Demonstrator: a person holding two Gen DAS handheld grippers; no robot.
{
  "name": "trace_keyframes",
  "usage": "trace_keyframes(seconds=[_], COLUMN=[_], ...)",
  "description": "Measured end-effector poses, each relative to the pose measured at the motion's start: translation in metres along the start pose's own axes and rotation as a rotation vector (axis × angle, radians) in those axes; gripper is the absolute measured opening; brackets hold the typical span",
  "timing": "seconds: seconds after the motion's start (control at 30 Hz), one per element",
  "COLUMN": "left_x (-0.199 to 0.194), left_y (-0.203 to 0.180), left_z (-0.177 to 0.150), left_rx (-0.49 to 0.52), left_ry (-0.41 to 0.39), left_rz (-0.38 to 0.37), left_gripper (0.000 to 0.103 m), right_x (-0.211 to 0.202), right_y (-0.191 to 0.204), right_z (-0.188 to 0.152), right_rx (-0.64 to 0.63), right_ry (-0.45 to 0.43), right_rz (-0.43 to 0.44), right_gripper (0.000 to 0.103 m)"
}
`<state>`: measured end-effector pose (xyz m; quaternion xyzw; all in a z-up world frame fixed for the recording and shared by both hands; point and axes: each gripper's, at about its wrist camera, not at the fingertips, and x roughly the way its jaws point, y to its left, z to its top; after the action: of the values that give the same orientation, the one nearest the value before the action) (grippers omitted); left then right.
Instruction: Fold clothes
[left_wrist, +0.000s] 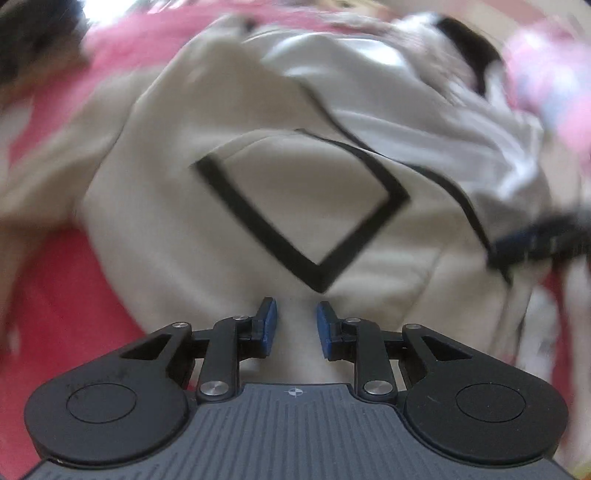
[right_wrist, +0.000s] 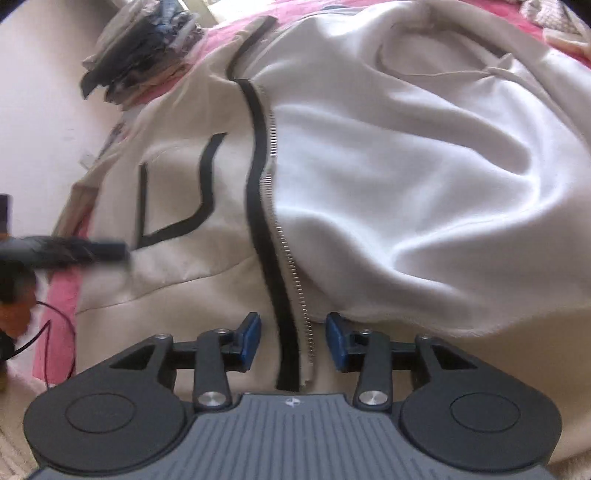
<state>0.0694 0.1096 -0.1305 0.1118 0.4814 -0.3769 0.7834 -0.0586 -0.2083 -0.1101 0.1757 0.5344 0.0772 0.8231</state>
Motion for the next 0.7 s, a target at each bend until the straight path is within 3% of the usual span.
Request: trace_keyframes(seconds=[0.03,0.07,0.13,0.27,0.43,0.57,0.67,0.7], left_x=[-0.002,-0.002,-0.004,-0.007,-0.007,-0.013,-0.028,-0.034], left_y=[0.003,0.009,0.02,0.026,0.029,0.033,0.039,0.038], left_z=[0.0,0.0,-0.001,-0.004,-0.004,-0.004,0.0,0.003], left_rx=[-0.006,-0.039,-0.085,-0.086,-0.051,-0.044,-0.114,-0.121], left_ry=[0.004,0.012,0.012,0.015,0.032,0.039,-0.02,-0.058], left_rz=[-0.015,-0.037,-0.068,-0.091,-0.117,-0.145,-0.237,-0.256], left_gripper=[0.025,0.025,0.025,0.025,0.025,0.025,0.025,0.025], right_x=[-0.001,-0.003,-0.005,-0.014,0.004,0.008,0.017,0.017], right_y=[0.0,0.0,0.002,0.011,0.004,0.006,0.012,0.015], right_z=[-0.001,-0.002,-0.005,-0.006,-0.011,-0.006,-0.005,-0.004], right_rx=[-0.006,-0.012,-0.021,-0.042,0.002,-0.024,-0.09,-0.11], right_ry=[0.008,0.016,0.023,0.007,0.072,0.059,0.079,0.087], right_rz=[0.012,0.024,0.035,0.035,0.03,-0.001,-0.035,-0.045], right_gripper=[0.032,0.017,0.011,0.009,0.009,0.009,0.011,0.016])
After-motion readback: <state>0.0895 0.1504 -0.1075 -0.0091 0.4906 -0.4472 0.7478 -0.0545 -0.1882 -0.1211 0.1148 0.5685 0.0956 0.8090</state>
